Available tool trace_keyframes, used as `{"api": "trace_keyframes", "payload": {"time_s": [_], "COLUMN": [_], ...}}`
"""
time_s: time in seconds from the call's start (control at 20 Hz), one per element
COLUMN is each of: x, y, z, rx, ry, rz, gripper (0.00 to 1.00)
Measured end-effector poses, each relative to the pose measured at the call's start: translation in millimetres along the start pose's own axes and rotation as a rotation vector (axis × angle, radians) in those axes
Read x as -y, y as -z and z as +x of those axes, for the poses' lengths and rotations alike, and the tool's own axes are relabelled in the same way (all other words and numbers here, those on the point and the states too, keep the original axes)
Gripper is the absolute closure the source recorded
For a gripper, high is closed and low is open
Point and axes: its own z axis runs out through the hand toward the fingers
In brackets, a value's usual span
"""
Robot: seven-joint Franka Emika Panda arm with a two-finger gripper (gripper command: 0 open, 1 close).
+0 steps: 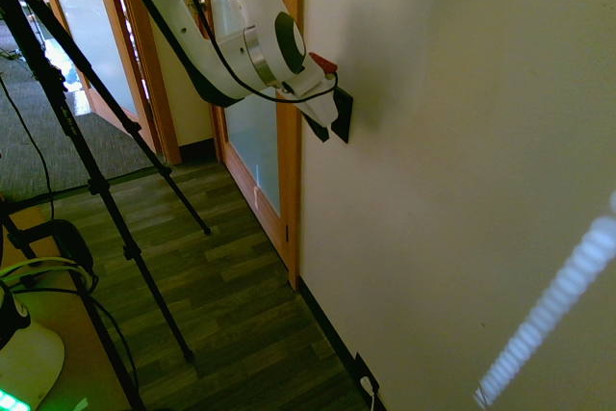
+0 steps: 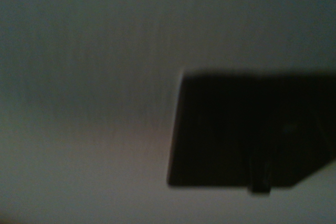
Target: Turn off the light
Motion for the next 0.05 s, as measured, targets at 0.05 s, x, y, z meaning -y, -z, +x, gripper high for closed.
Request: {"api": "trace_keyframes", "payload": {"time_s": [0.05], "x": [-3.1], "y": [-0.2], "z": [-1.4], "rx": [0.013], "ry": [0.014], "rz": [-0.001], "gripper": [0.0]}}
